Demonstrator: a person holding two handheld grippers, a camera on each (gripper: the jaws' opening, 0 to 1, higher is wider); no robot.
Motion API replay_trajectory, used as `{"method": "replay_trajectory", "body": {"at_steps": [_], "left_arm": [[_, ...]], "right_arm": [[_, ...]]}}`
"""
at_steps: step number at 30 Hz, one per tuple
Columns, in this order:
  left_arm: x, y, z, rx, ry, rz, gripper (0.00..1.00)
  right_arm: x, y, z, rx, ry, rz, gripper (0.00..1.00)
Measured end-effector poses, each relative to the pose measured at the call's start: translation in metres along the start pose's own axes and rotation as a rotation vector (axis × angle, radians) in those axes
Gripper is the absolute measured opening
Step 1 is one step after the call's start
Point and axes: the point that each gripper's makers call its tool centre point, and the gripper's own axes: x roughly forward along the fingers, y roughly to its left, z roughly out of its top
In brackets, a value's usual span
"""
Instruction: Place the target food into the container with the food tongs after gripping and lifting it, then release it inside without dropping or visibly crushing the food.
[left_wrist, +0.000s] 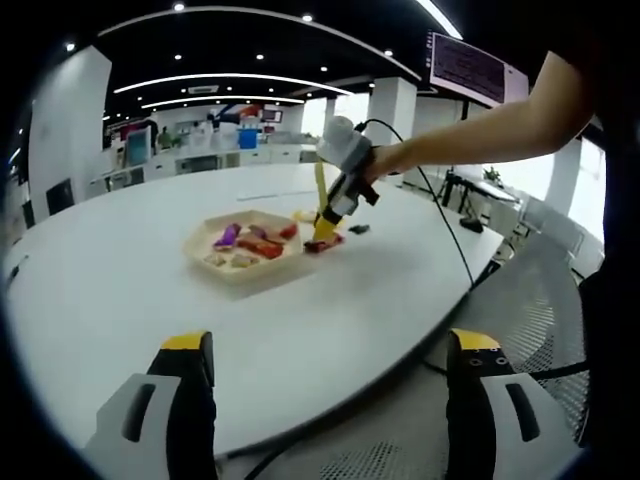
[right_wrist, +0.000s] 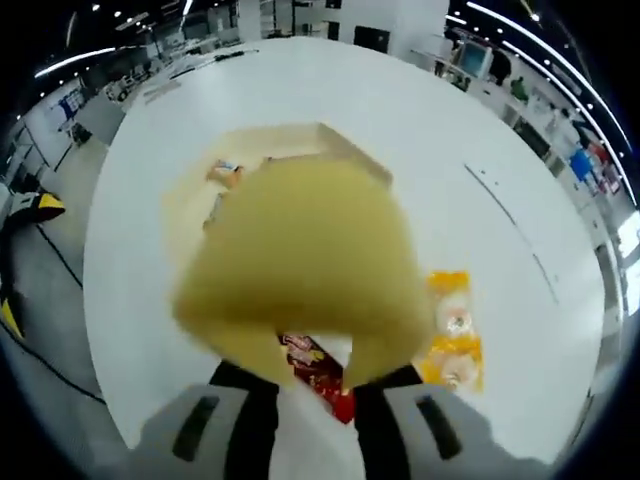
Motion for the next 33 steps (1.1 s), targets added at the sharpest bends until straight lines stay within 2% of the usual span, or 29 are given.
{"method": "replay_trajectory", "body": {"at_steps": [5,7,8,11,13,14,16,20,21,22,28,33], "left_arm": [[0.0,0.0,0.0,-0.001,0.001,0.002,0.93],[0.0,0.0,-0.001,0.0,0.002,0.002,0.93],[0.0,0.0,-0.001,0.0,0.003,0.001,0.93],[0.0,0.0,-0.001,0.001,0.007,0.0,0.93],[0.0,0.0,-0.001,0.002,0.008,0.002,0.93],[0.0,0.0,-0.001,0.001,0.007,0.001,0.93],[0.0,0.001,-0.001,0.001,0.007,0.004,0.93],[0.001,0.0,-0.002,0.003,0.012,0.0,0.92],[0.0,0.0,-0.002,0.004,0.012,0.002,0.93],[0.0,0.0,-0.001,0.004,0.011,0.002,0.93],[0.0,0.0,-0.002,0.002,0.012,0.002,0.92],[0.0,-0.001,-0.002,0.003,0.017,-0.001,0.92]], "right_arm": [[0.003,-0.009,0.004,-0.029,-0.03,-0.004,0.26],[0.001,-0.01,0.012,-0.048,-0.09,-0.003,0.26],[0.001,-0.008,0.013,-0.046,-0.098,0.01,0.26],[0.005,-0.01,0.007,-0.096,-0.077,0.014,0.27],[0.008,-0.008,0.001,-0.086,-0.07,0.029,0.27],[0.007,-0.011,0.007,-0.118,-0.105,0.017,0.27],[0.004,-0.008,0.002,-0.094,-0.096,0.021,0.27],[0.005,-0.009,0.004,-0.128,-0.108,0.01,0.26],[0.006,-0.01,0.004,-0.149,-0.107,-0.004,0.27],[0.007,-0.015,0.003,-0.21,-0.097,-0.032,0.27],[0.006,-0.013,0.005,-0.199,-0.115,-0.03,0.28],[0.007,-0.014,0.009,-0.252,-0.128,-0.015,0.28]]}}
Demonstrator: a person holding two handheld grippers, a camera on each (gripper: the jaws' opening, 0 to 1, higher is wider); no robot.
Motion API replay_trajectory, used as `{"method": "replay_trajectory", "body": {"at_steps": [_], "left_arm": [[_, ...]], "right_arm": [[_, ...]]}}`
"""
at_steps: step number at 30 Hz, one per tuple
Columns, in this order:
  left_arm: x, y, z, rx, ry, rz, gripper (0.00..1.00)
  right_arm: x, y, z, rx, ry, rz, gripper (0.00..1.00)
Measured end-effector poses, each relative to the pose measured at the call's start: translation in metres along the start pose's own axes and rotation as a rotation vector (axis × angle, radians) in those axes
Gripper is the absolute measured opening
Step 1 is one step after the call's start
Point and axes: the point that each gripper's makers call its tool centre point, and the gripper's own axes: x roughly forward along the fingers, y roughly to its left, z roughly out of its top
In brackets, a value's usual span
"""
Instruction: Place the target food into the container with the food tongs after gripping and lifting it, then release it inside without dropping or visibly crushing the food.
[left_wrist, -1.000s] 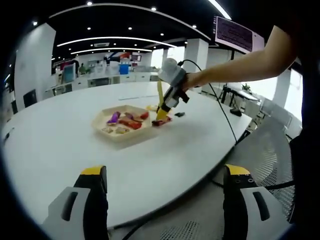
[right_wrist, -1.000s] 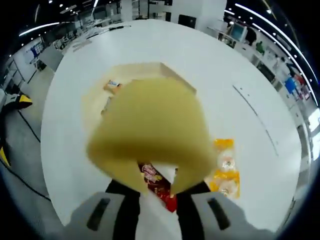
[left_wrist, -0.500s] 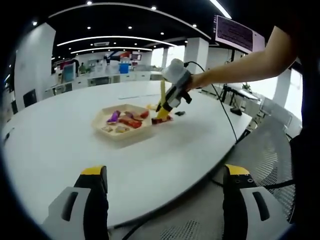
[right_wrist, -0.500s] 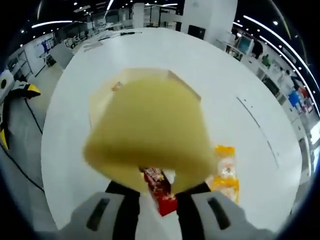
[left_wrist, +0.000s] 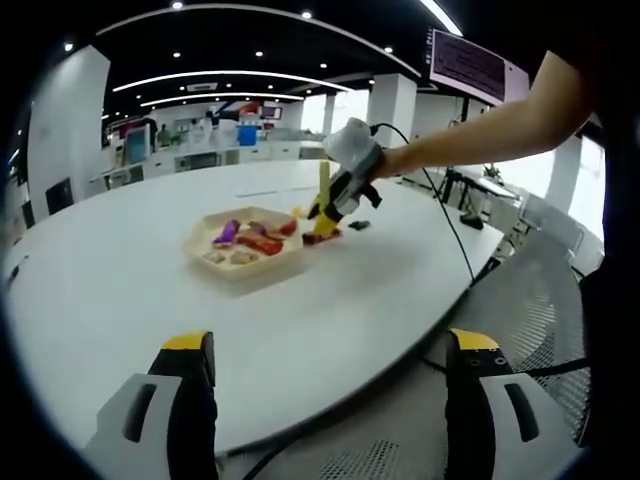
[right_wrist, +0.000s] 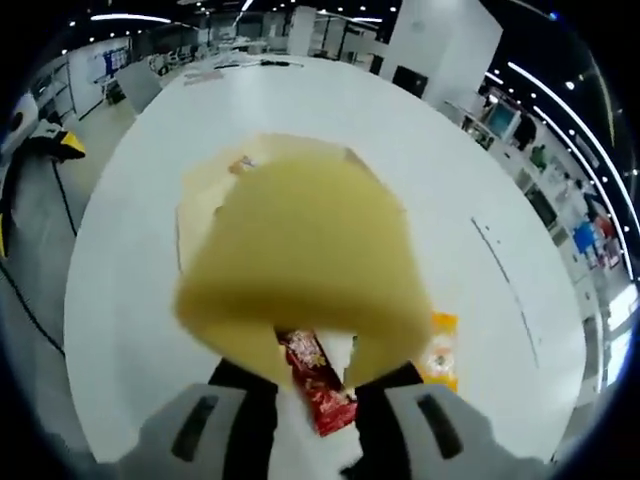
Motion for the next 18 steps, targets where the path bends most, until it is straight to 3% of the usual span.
{"method": "replay_trajectory", "body": {"at_steps": [2,6,15,18], "left_arm": [[0.0,0.0,0.0,-0.002,0.0,0.0,0.92],[0.0,0.001,0.0,-0.002,0.002,0.003,0.92],[0.001,0.001,-0.001,-0.003,0.004,0.003,0.92],[0.001,0.001,-0.001,-0.002,0.006,0.003,0.92]], "right_arm": [[0.002,0.001,0.0,-0.039,0.001,0.015,0.29],[0.005,0.002,-0.005,-0.021,0.024,0.026,0.28],[0.006,0.0,-0.012,0.039,0.041,0.018,0.28],[0.004,-0.003,-0.013,0.095,0.03,0.016,0.27]]}}
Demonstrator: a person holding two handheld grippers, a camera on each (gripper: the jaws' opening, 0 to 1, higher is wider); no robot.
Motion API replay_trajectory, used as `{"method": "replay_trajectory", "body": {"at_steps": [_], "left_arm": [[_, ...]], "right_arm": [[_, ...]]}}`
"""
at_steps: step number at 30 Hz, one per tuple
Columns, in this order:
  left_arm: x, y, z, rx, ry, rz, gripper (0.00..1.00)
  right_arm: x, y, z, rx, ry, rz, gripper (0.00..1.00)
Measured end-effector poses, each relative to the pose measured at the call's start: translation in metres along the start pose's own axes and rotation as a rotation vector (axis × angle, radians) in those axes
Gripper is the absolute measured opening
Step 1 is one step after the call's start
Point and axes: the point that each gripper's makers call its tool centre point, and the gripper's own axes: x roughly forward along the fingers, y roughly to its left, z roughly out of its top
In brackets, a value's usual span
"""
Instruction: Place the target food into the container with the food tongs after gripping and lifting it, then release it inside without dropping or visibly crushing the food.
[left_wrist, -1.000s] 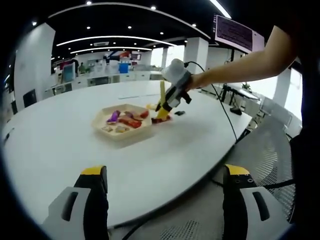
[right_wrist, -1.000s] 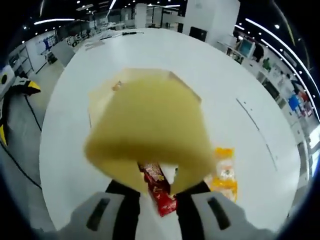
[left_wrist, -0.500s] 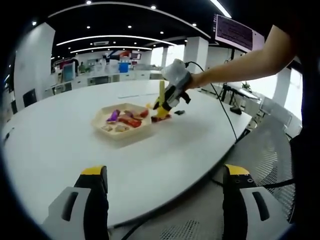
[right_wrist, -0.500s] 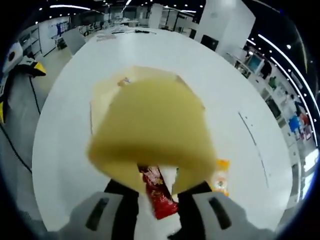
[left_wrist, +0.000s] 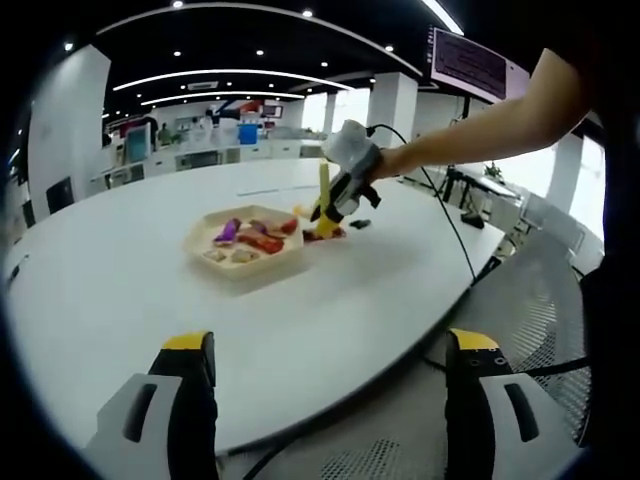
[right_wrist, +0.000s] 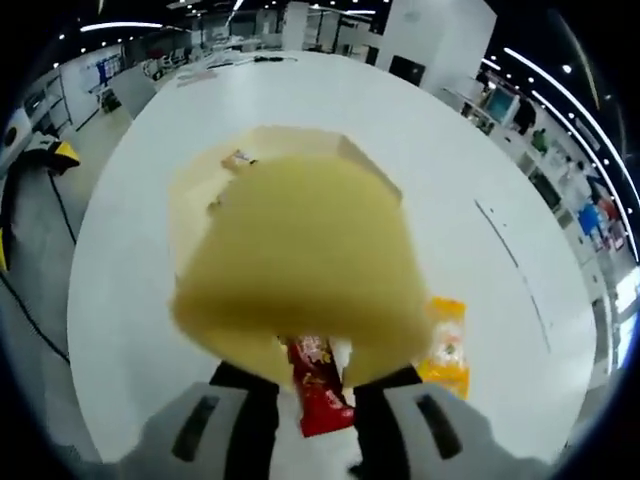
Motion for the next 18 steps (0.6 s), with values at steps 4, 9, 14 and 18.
{"method": "replay_trajectory", "body": {"at_steps": [4,9,14,18], "left_arm": [[0.0,0.0,0.0,0.0,0.0,0.0,0.92],[0.0,0.0,0.0,0.001,0.0,0.003,0.92],[0.0,0.0,0.0,0.001,0.001,0.002,0.91],[0.0,-0.001,-0.001,0.005,0.004,-0.002,0.91]], "right_arm": [[-0.001,0.001,-0.002,0.043,-0.002,-0.005,0.26],[-0.004,0.001,-0.006,0.073,0.002,-0.009,0.26],[-0.008,0.002,-0.014,0.094,0.005,-0.016,0.25],[-0.009,0.002,-0.016,0.113,0.005,-0.02,0.24]]}}
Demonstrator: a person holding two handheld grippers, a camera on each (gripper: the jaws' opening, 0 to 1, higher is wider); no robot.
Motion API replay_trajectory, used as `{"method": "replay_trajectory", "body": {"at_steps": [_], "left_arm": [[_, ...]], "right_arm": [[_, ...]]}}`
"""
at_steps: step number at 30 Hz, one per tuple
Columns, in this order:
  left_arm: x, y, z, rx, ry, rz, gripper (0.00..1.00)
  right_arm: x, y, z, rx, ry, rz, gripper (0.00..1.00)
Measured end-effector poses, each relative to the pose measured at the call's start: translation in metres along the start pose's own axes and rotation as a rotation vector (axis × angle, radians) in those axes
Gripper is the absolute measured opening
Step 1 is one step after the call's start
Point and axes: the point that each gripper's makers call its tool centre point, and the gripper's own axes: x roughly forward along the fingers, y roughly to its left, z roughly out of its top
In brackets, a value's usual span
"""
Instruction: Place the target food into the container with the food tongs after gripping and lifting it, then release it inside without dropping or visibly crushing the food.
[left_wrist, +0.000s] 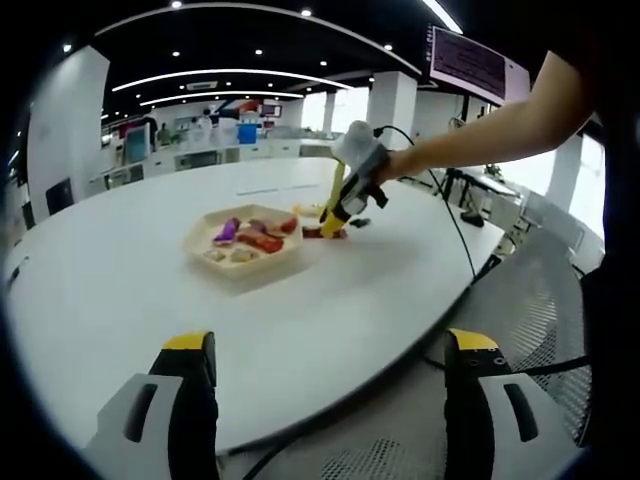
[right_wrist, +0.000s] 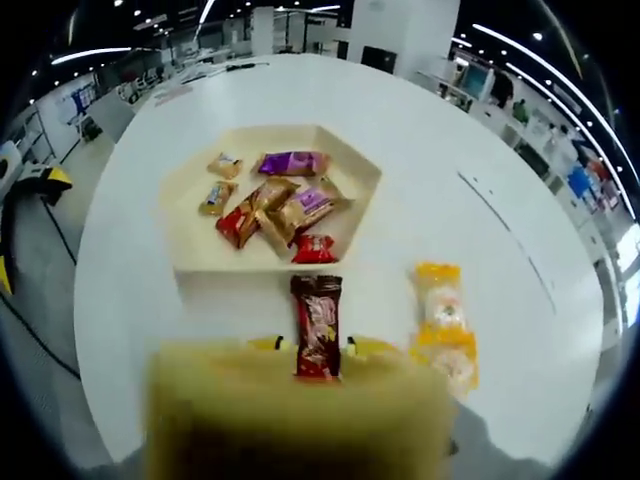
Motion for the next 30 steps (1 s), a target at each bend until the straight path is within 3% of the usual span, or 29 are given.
{"method": "replay_trajectory", "body": {"at_steps": [19,30], "left_arm": [[0.0,0.0,0.0,0.001,0.005,-0.006,0.91],[-0.001,-0.003,0.002,0.001,-0.009,-0.021,0.94]], "right_arm": [[-0.002,-0.002,-0.003,0.087,0.029,-0.044,0.22],[-0.024,-0.004,0.003,0.118,0.031,-0.045,0.22]]}}
